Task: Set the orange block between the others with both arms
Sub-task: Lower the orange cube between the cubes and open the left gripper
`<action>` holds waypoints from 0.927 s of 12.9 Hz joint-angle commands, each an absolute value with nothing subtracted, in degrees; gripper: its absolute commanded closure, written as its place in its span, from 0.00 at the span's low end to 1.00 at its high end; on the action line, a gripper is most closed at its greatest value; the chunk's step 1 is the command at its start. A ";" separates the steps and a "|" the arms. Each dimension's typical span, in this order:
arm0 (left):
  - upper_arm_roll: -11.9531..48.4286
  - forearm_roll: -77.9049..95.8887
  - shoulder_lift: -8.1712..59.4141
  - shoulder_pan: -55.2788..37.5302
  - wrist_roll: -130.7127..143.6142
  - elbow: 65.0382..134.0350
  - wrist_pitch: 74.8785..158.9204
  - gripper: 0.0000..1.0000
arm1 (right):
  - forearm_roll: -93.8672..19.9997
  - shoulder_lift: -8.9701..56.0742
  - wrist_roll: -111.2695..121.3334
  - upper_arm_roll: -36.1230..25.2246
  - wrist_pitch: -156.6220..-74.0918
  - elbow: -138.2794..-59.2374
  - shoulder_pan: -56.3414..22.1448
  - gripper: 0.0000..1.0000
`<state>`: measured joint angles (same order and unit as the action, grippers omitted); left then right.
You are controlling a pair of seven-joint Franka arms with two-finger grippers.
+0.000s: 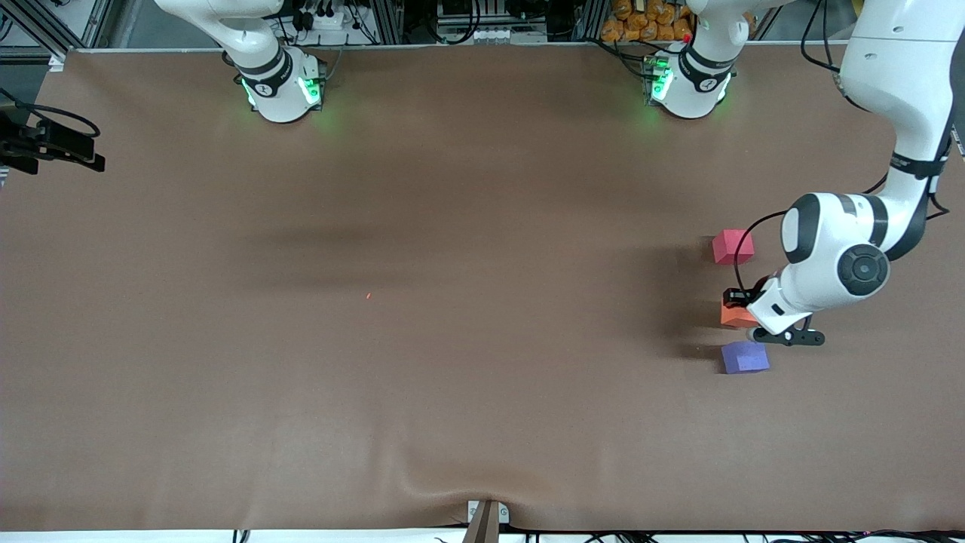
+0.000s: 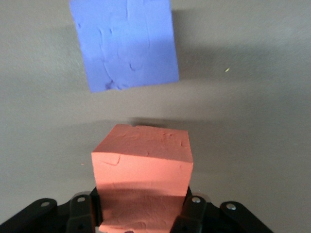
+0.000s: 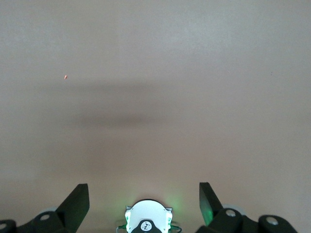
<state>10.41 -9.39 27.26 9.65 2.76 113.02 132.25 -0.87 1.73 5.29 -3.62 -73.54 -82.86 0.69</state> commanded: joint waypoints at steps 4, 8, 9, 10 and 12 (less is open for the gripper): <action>10.55 -16.51 26.80 9.14 13.53 115.93 134.03 1.00 | 0.09 2.63 4.57 -3.87 -75.40 -83.49 0.09 0.00; 10.63 -16.61 27.33 9.32 13.71 115.66 134.21 0.76 | 0.09 2.64 4.57 -3.78 -76.03 -83.76 0.09 0.00; 10.72 -16.61 27.25 9.32 13.71 115.66 134.21 0.45 | 0.09 2.64 4.57 -3.78 -75.59 -83.85 0.09 0.00; 10.72 -16.61 26.81 9.40 13.62 115.49 134.21 0.00 | 0.09 2.64 4.57 -3.78 -75.32 -83.67 0.09 0.00; 10.72 -16.61 25.41 9.32 13.62 113.92 133.68 0.00 | -0.09 2.64 4.57 -3.69 -75.23 -83.15 0.09 0.00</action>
<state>10.48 -14.88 27.42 9.21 12.21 114.70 133.70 -0.87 2.95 5.27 -3.61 -75.70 -83.61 0.62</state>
